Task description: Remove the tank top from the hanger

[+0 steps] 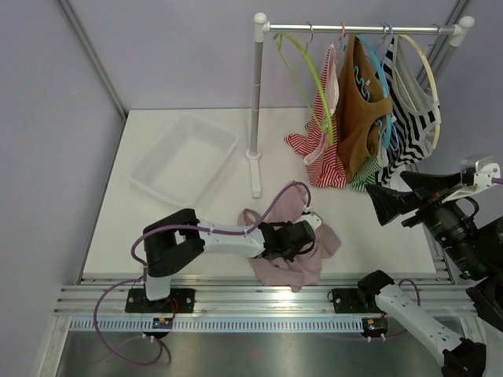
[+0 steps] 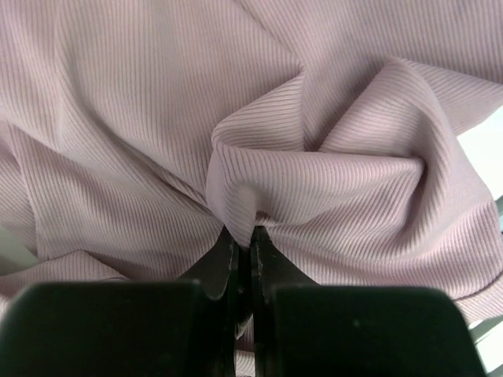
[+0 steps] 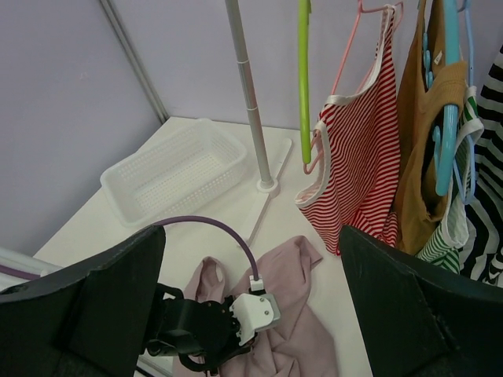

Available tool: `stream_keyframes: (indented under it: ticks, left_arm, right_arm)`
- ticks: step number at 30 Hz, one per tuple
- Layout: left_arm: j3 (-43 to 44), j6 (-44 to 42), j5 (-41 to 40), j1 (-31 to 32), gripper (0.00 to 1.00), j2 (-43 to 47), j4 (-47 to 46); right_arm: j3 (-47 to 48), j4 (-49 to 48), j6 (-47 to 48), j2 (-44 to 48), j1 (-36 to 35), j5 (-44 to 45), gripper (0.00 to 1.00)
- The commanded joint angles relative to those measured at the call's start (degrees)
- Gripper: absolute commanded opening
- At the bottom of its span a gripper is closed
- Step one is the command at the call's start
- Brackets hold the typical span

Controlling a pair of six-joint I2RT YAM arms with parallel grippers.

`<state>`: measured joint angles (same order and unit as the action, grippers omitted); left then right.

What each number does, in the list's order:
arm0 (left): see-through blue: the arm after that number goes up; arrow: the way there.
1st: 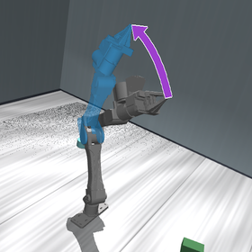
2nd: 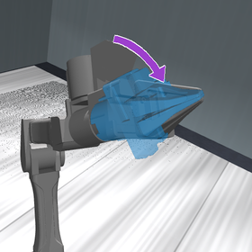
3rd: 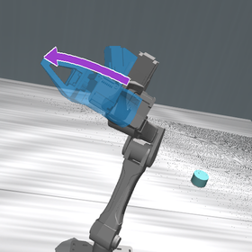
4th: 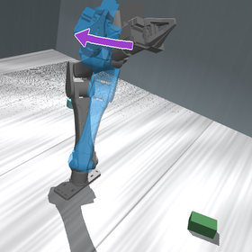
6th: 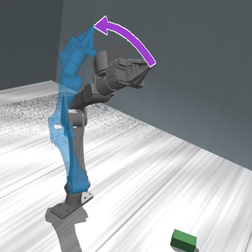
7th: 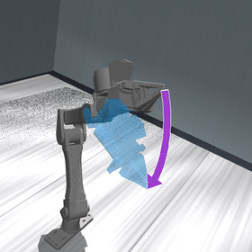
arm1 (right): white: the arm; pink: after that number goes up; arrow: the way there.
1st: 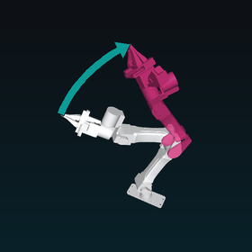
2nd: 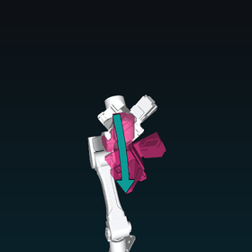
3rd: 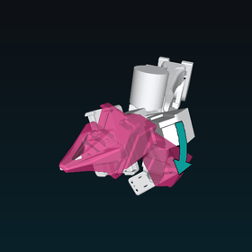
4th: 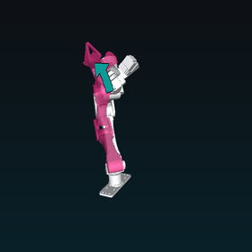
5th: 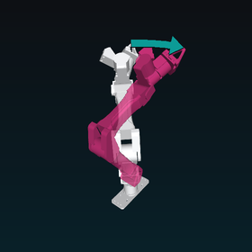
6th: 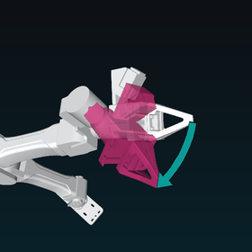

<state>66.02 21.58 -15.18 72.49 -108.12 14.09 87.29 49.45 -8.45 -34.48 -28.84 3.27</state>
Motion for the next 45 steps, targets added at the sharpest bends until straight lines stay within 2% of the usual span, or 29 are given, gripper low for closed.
stream_keyframes:
  ticks: [1,6,12,17,21,26,27,30,34,36,41,45]
  left_arm:
    - [-0.2,1.7,-5.7,-0.1,0.0,1.0,2.8]
    - [-0.6,6.9,-21.2,-0.1,0.0,14.2,9.8]
    - [2.6,8.9,-33.3,-1.9,0.0,27.2,19.4]
    - [9.2,4.4,-34.1,-8.2,0.0,37.5,22.9]
    - [16.4,-1.3,-32.5,-15.0,0.0,40.3,23.1]
    - [28.4,-5.6,-23.9,-28.3,0.0,37.2,23.9]
    - [33.3,-5.9,-22.8,-29.9,0.0,34.4,24.7]
    - [39.4,-6.3,-17.3,-39.8,0.0,29.0,27.6]
    - [47.5,-5.4,-6.5,-48.8,0.0,21.5,29.1]
    - [50.4,-4.4,-2.8,-51.3,0.0,18.0,30.5]
    - [55.4,-0.7,-0.5,-57.0,0.0,8.7,32.1]
    - [58.7,4.2,-2.3,-62.1,0.0,2.1,37.8]
  right_arm:
    - [-1.1,0.4,-0.4,-0.3,-0.3,2.3,1.0]
    - [-2.0,-0.2,-0.3,0.8,-0.4,3.7,1.0]
    - [-3.1,-1.3,-0.6,2.5,-0.3,4.1,0.99]
    - [-3.4,-1.6,-0.9,3.2,-0.3,4.1,0.99]
    - [-4.0,-2.4,-1.0,3.7,-0.3,3.8,0.99]
    - [-6.2,-4.8,-1.0,4.4,-0.3,2.9,0.99]
    - [-6.4,-5.0,-0.9,4.4,-0.3,2.9,1.0]
    - [-6.6,-4.8,-0.4,4.4,-0.3,2.9,0.99]
    - [-7.7,-5.9,-0.1,6.0,-0.3,3.7,0.99]
    - [-8.4,-6.6,0.1,6.4,-0.3,4.0,0.99]
    - [-9.2,-6.9,-0.5,6.4,-0.3,8.0,0.99]
    - [-9.4,-7.3,-1.7,5.4,-0.3,13.1,1.0]
